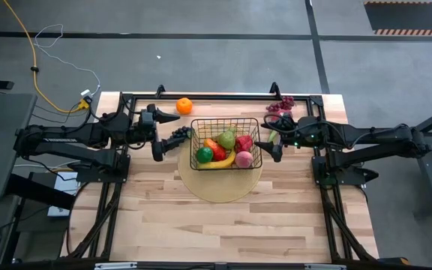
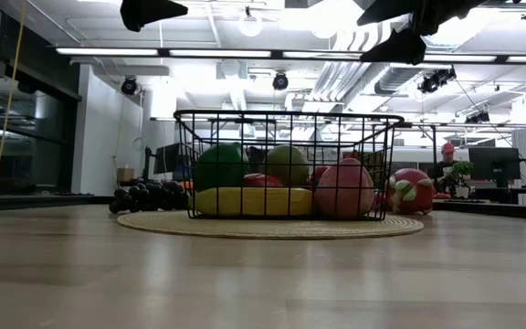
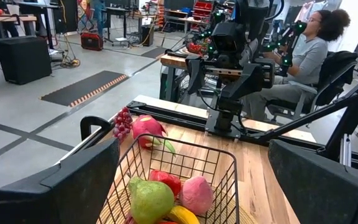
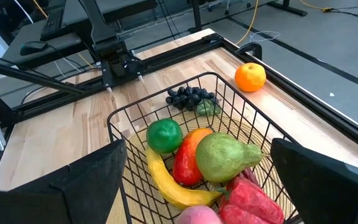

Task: Build produce basket
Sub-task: Put the violet grapes into the wire basket

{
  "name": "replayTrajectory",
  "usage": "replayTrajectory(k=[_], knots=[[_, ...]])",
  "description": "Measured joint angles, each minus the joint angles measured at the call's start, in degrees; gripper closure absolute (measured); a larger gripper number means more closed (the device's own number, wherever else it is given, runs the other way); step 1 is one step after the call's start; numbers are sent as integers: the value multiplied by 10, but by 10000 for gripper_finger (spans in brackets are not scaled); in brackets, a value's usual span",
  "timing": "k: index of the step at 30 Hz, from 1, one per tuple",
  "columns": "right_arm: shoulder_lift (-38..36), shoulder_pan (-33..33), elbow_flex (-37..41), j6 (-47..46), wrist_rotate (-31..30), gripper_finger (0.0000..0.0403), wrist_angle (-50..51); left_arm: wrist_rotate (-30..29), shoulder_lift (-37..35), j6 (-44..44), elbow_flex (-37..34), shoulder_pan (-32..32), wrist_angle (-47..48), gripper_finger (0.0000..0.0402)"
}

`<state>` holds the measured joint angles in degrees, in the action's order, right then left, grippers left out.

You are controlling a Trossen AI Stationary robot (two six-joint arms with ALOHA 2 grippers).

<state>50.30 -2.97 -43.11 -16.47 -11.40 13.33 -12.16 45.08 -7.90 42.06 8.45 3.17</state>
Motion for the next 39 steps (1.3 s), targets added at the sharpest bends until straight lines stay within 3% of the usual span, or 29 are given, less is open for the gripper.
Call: replayTrajectory(k=[23, 27, 30, 34, 39], knots=[[0, 0, 0, -15, 0, 15, 2, -18, 0, -7, 0, 0, 6, 5], [0, 0, 0, -15, 0, 15, 2, -98, 20, -74, 23, 13, 104, 5], [0, 0, 0, -15, 0, 15, 2, -114, 60, -120, 49, 55, 222, 5], [0, 0, 0, -15, 0, 15, 2, -8, 116, -128, 53, 136, 268, 5], [0, 0, 0, -15, 0, 15, 5, 119, 207, -46, 53, 244, 301, 5]])
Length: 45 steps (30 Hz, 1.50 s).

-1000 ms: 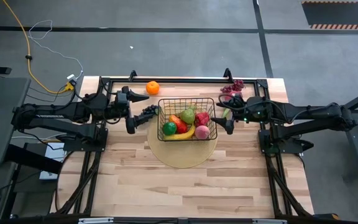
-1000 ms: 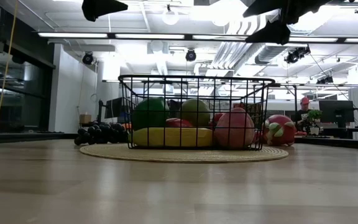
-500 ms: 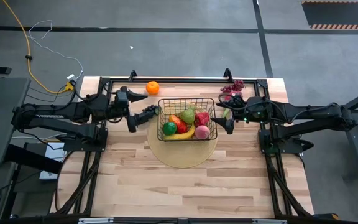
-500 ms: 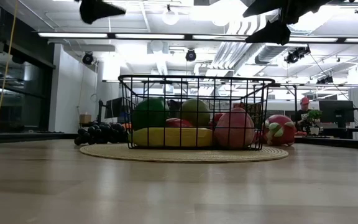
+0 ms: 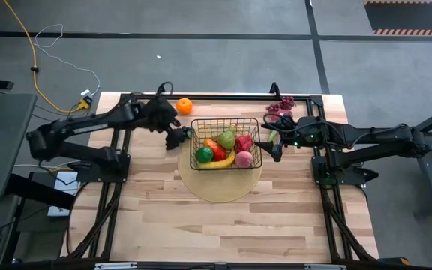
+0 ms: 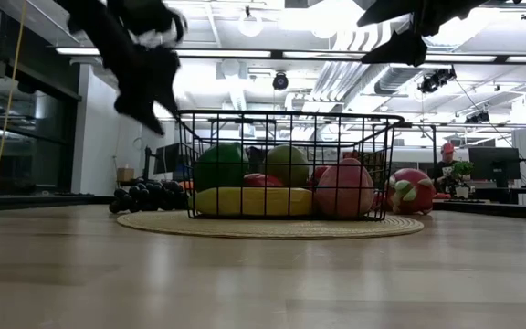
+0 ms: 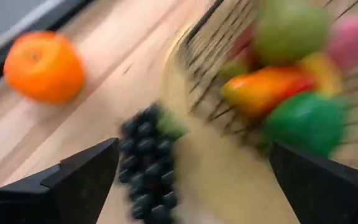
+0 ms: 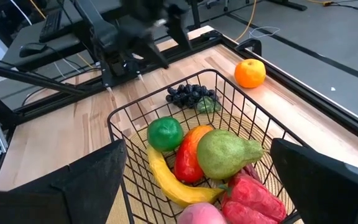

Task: Build produce basket
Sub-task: Put the violet grapes into the wire basket

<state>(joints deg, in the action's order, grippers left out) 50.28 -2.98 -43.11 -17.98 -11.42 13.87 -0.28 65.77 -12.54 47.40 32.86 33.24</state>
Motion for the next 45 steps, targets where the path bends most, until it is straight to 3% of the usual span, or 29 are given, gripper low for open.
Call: replayTrajectory(k=[5, 13, 19, 26, 33, 45], knots=[[0, 0, 0, 0, 0, 15, 5, 50, 71, 86, 0, 80, 22, 5], [0, 0, 0, 0, 0, 15, 5, 118, 186, 174, 0, 115, 11, 5], [0, 0, 0, 0, -3, 15, 6, 109, 258, 174, 0, 113, -21, 5], [0, 0, 0, 0, -18, 15, 6, 21, 292, 175, 1, 107, -30, 14], [0, 0, 0, 0, -19, 15, 6, -34, 288, 157, 0, 109, -37, 81], [0, 0, 0, -2, -19, 15, 6, -78, 279, 133, -2, 110, -28, 211]])
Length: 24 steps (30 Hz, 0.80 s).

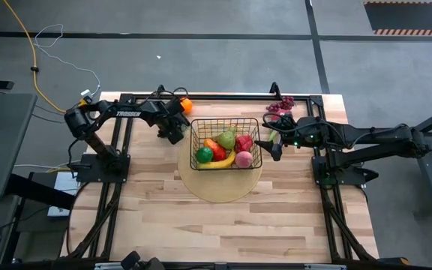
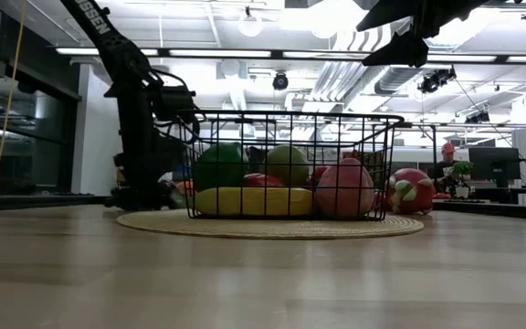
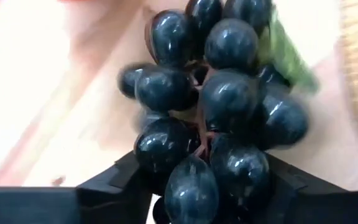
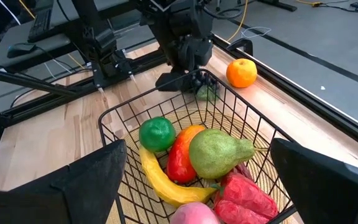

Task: Build produce basket
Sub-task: Put the violet grapes into the wire basket

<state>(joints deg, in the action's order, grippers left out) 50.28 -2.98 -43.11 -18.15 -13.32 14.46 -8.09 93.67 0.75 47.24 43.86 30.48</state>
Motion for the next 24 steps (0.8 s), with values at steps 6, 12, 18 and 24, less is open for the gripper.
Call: replayTrajectory(k=[6, 12, 18, 24], knots=[[0, 0, 0, 0, 0, 15, 0, -34, -74, -1, 0, 0, 6, 251], [0, 0, 0, 0, 0, 15, 0, -34, -210, -21, 0, -1, 11, 258], [0, 0, 0, 0, 0, 15, 0, 2, -371, -98, 0, -34, -35, 259], [0, 0, 0, 1, 0, 15, -1, 6, -464, -158, 1, -135, -141, 259]])
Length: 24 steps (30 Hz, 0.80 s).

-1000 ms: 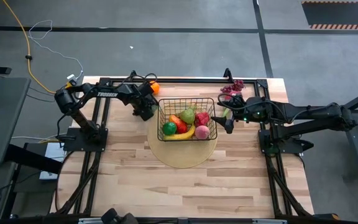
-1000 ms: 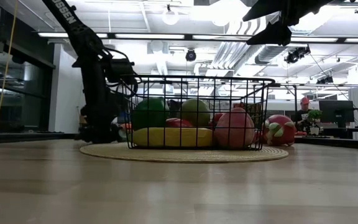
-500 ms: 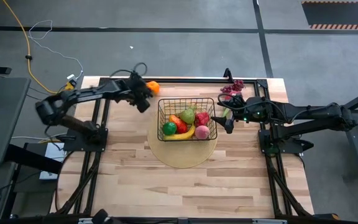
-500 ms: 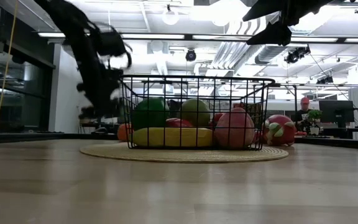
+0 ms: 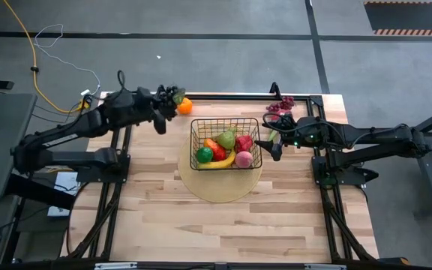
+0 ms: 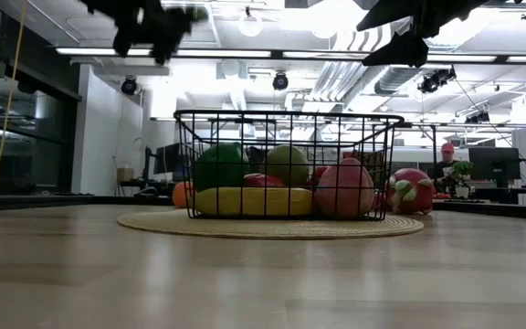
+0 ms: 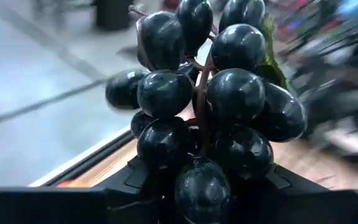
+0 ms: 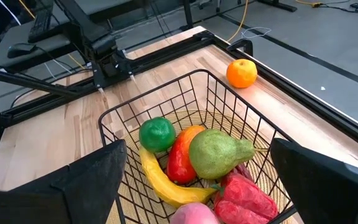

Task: Build produce basket
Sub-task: Put the violet grapes into the wire basket

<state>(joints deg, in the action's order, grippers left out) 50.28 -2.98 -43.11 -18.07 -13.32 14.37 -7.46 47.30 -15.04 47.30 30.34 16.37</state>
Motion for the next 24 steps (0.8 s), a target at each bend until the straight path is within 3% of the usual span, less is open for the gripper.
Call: replayTrajectory(k=[6, 12, 24], knots=[[0, 0, 0, 1, 0, 15, -14, -12, -6, -26, 0, -135, -86, 259], [0, 0, 0, 5, 0, 15, -28, -95, 37, -16, 0, -242, -152, 259], [0, 0, 0, 1, 0, 15, -30, -118, 75, -9, 0, -271, -196, 259]])
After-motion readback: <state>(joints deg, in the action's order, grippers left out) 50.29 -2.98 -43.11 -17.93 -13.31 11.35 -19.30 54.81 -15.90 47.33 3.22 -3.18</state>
